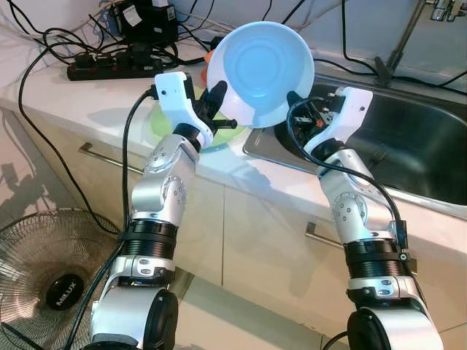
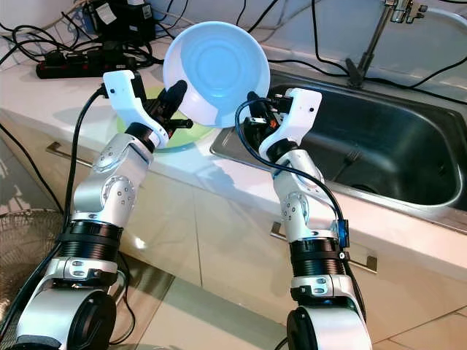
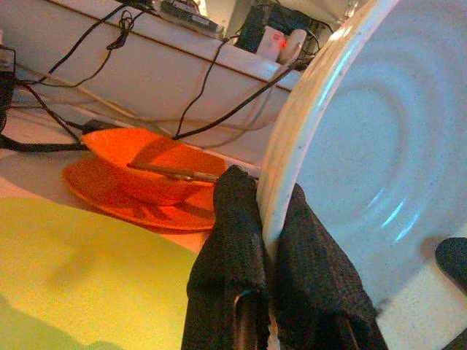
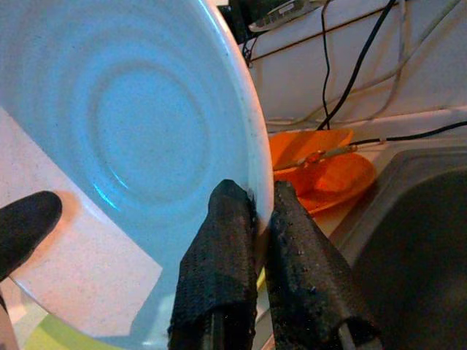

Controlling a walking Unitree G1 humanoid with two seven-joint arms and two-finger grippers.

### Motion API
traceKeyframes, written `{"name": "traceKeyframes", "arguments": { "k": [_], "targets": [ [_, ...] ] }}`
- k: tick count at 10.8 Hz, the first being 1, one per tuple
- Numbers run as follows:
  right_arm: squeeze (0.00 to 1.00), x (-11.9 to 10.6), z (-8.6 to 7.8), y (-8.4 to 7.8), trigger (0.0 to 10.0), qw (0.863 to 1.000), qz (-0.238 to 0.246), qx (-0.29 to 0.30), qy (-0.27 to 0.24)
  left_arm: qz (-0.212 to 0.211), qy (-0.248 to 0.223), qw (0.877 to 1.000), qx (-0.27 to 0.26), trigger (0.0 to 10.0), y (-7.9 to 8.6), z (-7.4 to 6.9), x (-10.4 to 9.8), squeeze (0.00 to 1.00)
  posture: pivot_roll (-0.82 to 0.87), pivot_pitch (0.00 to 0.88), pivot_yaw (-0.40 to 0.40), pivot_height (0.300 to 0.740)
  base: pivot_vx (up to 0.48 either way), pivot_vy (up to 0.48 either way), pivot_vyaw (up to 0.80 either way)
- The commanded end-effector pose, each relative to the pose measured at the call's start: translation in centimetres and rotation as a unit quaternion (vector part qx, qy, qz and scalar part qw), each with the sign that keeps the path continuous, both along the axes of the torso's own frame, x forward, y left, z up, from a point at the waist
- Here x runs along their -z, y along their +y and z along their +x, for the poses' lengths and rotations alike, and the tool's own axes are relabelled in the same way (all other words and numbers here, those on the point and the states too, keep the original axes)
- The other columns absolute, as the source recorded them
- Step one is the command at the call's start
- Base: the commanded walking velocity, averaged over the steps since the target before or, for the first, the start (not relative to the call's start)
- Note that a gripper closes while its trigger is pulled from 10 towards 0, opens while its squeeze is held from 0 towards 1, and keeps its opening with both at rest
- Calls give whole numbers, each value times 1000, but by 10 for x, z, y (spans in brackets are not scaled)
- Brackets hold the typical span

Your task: Kitchen organization

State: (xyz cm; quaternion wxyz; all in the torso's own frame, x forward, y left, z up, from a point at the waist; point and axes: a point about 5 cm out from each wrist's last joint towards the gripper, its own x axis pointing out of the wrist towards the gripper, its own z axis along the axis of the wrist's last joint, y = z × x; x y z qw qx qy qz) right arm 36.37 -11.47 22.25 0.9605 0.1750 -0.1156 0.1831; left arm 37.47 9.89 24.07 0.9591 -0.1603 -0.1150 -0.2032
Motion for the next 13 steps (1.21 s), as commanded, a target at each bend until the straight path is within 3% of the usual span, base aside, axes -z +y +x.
{"name": "traceKeyframes", "arguments": {
  "k": [1,2,8,10,11,12,13],
  "targets": [
    [0,0,0,0,0,1000,-8,0,0,26,-32,999,25,10000,-10,-5,-9,247,94,52,6,740,0,0,0],
    [0,0,0,0,0,1000,-7,0,-1,23,-35,999,32,10000,-10,-6,-9,1000,95,53,5,740,0,0,0],
    [0,-9,2,-6,0,999,22,29,-13,24,-33,999,36,10000,-11,-6,-8,1000,95,52,5,740,0,0,0],
    [0,-12,5,-18,0,996,44,73,-9,43,-29,998,39,10000,-14,-7,-5,1000,97,52,4,740,0,0,0],
    [0,-14,8,-27,0,993,57,104,-6,61,-24,997,45,10000,-17,-8,-1,0,97,52,3,740,0,0,0],
    [0,-15,9,-31,0,991,61,116,-4,63,-24,997,47,10000,-17,-9,0,0,97,51,3,740,0,0,0],
    [0,-16,13,-46,0,984,70,165,3,68,-17,995,63,10000,-22,-10,2,0,98,49,3,740,0,0,0]
  ]
}}
